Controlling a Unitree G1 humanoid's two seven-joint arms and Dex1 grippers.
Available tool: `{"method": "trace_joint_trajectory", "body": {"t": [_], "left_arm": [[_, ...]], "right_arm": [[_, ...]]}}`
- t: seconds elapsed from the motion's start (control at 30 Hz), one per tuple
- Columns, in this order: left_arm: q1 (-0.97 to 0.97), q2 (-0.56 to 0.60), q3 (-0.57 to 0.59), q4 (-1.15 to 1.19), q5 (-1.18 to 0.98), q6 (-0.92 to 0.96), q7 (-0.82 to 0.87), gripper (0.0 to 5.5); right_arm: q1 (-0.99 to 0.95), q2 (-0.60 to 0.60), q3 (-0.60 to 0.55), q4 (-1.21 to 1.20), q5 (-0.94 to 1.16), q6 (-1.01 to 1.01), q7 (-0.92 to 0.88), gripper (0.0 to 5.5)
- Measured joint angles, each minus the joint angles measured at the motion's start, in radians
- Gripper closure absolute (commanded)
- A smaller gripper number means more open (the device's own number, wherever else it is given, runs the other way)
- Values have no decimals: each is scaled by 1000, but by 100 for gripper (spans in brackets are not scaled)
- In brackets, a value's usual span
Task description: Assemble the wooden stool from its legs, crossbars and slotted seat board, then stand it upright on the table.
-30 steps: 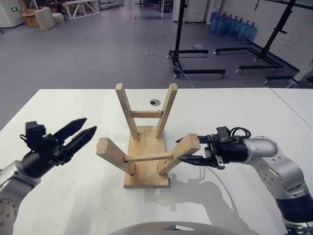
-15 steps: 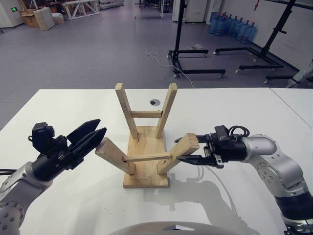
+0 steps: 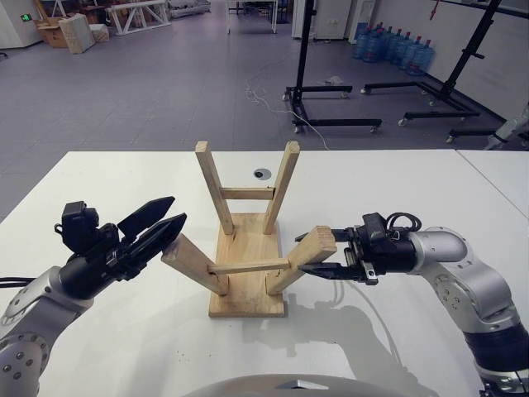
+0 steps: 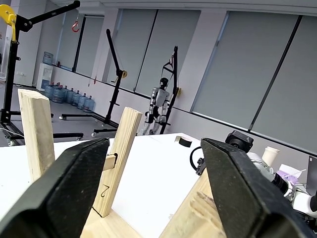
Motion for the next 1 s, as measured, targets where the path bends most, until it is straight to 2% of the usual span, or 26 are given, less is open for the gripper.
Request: {"method": "trace_joint_trajectory", "body": {"t": [0.2, 0.27, 0.6, 0.63, 0.83, 1.0], "left_arm": [[-11, 16, -16, -5, 0, -3, 4, 213], [-18, 22, -23, -5, 0, -3, 8, 213], [-57, 46, -70, -15, 6, -3, 22, 213], [-65, 46, -76, -13, 8, -3, 33, 213], [-119, 39, -112, -12, 34, -7, 96, 213], [-175, 4, -189, -16, 78, -22, 145, 213]], "right_arm": [[2, 4, 7, -2, -7, -6, -25, 346], [1, 4, 8, -4, -7, 4, -33, 290], [0, 19, 27, -28, 4, 62, -98, 138], [2, 20, 7, -29, 17, 66, -107, 117], [-45, 37, -194, -30, 288, 190, -252, 117], [-131, 44, -311, -51, 459, 258, -443, 117]]}}
